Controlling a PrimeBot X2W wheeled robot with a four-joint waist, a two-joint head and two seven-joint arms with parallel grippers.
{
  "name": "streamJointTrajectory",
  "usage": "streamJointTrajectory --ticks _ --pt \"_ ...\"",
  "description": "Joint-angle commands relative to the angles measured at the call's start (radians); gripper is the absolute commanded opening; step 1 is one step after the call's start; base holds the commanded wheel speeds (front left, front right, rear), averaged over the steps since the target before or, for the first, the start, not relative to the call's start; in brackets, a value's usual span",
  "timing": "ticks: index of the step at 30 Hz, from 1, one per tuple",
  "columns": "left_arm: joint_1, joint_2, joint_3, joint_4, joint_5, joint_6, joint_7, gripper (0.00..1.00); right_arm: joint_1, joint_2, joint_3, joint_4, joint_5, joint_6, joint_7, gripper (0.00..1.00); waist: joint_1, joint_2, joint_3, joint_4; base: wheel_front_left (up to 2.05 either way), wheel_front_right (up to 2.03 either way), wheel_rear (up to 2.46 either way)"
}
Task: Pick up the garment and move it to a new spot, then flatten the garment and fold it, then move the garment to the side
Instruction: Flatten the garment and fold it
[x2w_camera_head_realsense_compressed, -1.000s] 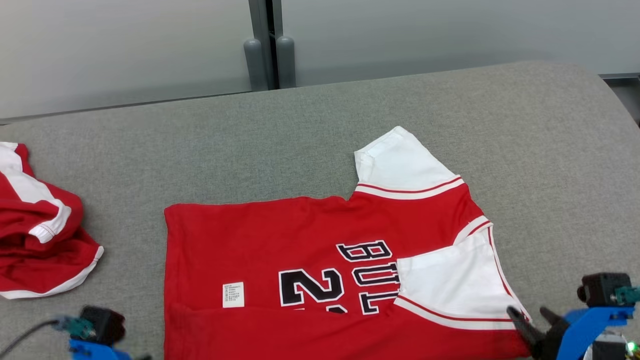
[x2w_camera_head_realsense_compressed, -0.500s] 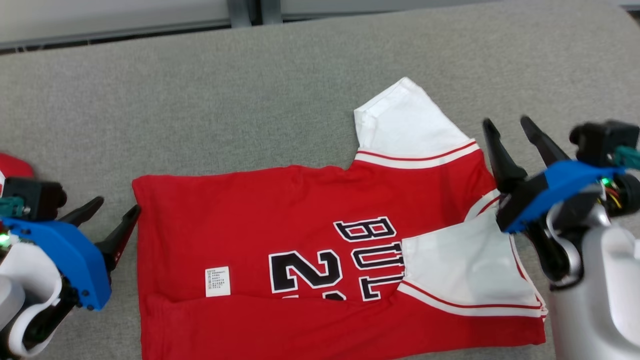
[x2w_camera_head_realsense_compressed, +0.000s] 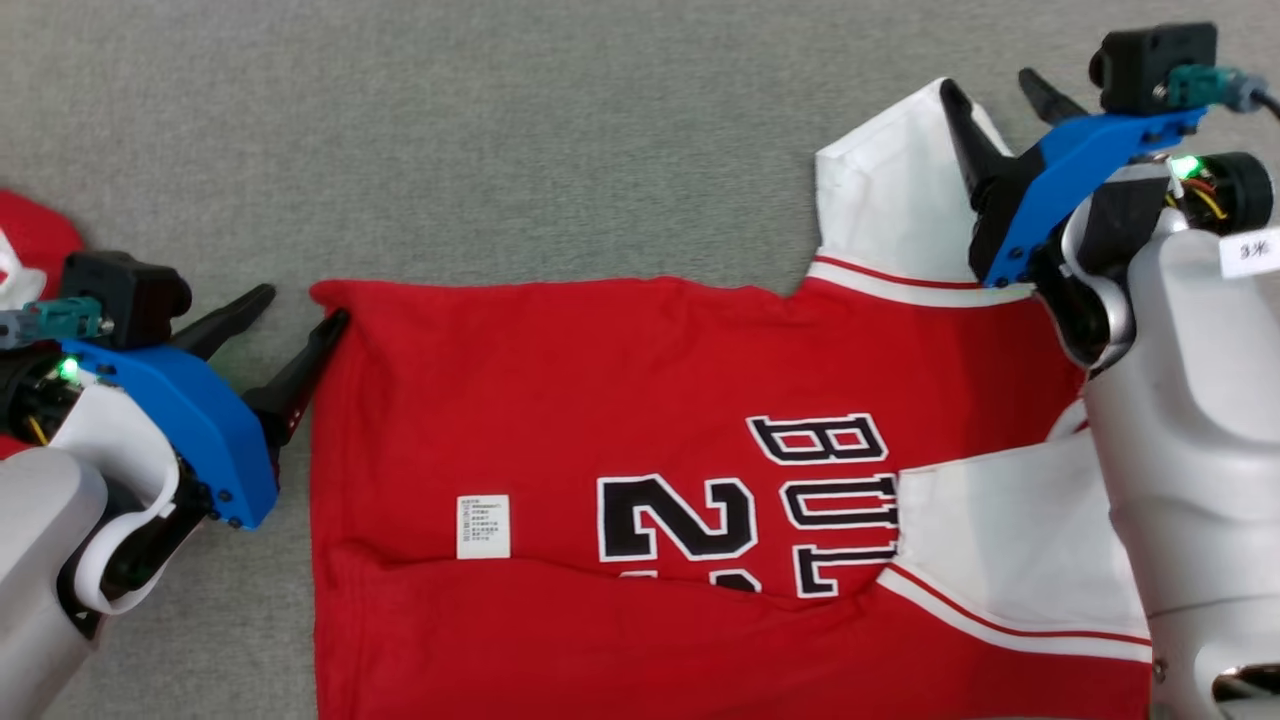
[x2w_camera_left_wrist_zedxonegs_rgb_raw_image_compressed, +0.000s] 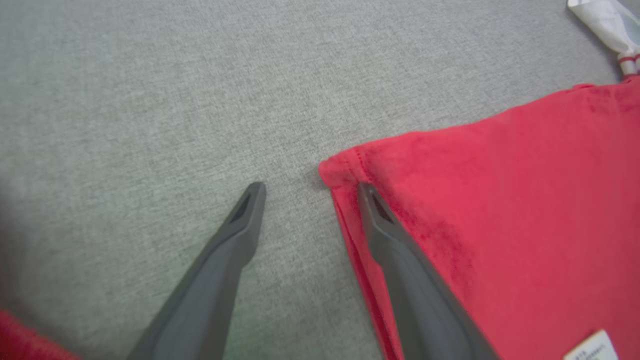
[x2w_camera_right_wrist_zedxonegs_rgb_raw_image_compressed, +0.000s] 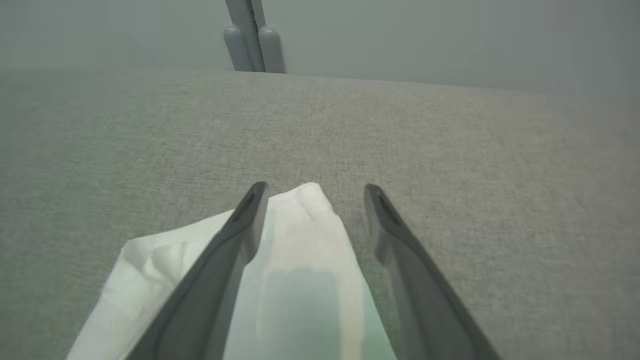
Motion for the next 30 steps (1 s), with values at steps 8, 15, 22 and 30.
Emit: streamJointTrajectory --ticks 8,15,22,30 --pt "-0.041 -0.037 -0.015 -0.027 0.021 -0.021 0.004 1.0 -0.121 -0.028 -0.003 0.21 -0.004 0.0 0.102 1.0 -0.0002 -0.0003 0.046 0.053 0.0 0.0 0.0" --pt "-0.053 -0.053 -0.019 -0.019 0.019 -0.035 0.004 1.0 -0.132 -0.013 0.061 0.291 0.012 0.001 0.162 0.66 -0.0002 -0.0003 0.04 0.043 0.0 0.0 0.0" --pt "-0.059 -0.048 -0.018 -0.018 0.013 -0.044 0.009 1.0 -0.132 -0.028 0.103 0.308 0.043 0.0 0.148 0.39 -0.0002 -0.0003 0.03 0.021 0.0 0.0 0.0" --pt "-0.07 -0.057 -0.021 0.006 -0.005 -0.054 0.031 0.0 -0.146 -0.029 0.131 0.329 0.07 0.0 0.091 0.0 -0.0002 -0.0003 0.019 0.008 0.0 0.0 0.0"
